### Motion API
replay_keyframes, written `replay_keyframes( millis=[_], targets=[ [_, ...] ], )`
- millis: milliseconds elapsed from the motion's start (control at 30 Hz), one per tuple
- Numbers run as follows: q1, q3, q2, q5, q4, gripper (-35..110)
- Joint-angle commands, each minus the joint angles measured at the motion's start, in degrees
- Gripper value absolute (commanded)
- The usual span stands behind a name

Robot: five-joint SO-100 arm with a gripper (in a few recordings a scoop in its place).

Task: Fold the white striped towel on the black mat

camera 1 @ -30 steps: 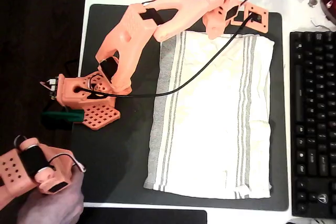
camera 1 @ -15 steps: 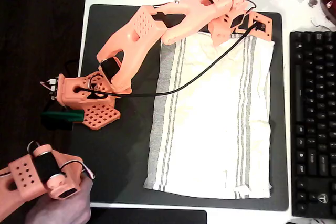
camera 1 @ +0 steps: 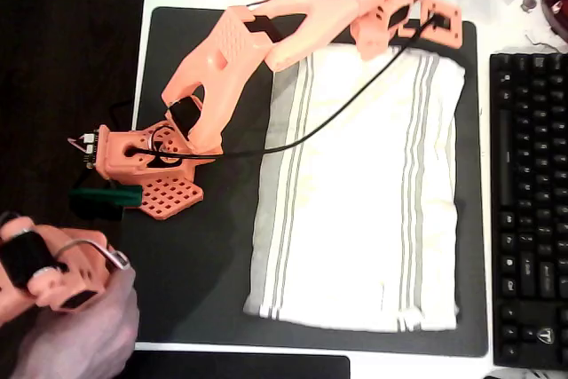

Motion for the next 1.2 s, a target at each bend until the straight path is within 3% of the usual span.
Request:
replay_keyframes(
  millis=[0,400,867,1167],
  targets=[
    [-1.8,-2.3,5.4,0.5,1.3,0],
    [7.6,0.5,20.3,-4.7,8.4,0],
    [36.0,14.7,40.8,-22.9,8.5,0],
    [57.0,24.8,41.7,-33.3,-1.1,0]
  ],
)
